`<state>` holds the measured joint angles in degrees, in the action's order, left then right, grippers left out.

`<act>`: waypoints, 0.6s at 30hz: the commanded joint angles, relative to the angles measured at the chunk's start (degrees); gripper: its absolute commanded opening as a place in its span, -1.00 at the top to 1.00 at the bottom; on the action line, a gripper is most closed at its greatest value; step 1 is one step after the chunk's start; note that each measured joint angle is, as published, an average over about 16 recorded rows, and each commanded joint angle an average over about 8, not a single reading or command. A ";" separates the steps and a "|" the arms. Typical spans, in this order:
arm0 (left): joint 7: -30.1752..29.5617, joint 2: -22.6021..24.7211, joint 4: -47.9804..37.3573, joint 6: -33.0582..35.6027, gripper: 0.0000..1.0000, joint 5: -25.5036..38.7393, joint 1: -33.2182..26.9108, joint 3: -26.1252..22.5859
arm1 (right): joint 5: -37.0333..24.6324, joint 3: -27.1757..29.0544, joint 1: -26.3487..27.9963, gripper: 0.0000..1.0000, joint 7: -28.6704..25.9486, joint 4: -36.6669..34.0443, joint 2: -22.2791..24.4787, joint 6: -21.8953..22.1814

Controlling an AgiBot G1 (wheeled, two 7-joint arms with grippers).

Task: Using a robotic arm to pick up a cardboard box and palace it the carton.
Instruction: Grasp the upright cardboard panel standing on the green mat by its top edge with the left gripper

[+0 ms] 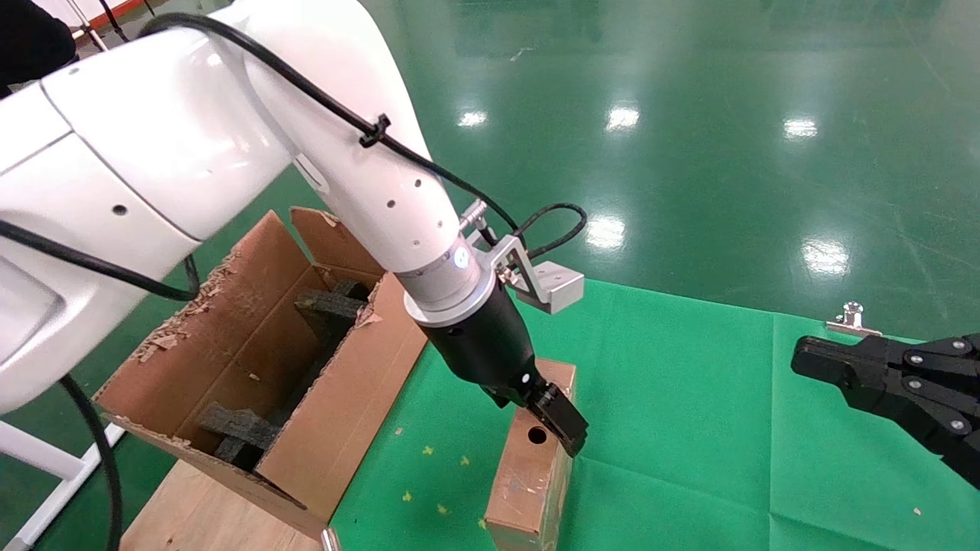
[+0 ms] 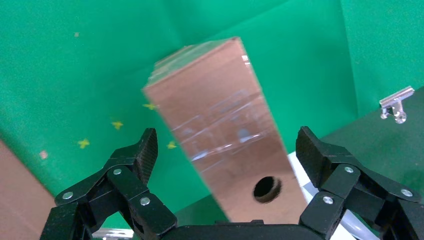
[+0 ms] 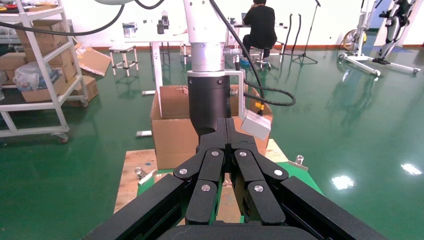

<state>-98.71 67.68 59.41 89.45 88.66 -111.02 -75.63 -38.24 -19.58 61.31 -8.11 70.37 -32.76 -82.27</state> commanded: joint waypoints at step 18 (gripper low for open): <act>0.27 -0.12 0.05 0.06 1.00 0.03 -0.09 0.06 | 0.00 0.00 -0.01 -1.00 0.00 -0.01 0.00 0.01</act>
<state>-98.44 67.56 59.46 89.51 88.70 -111.11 -75.59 -38.24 -19.58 61.30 -8.11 70.36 -32.75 -82.27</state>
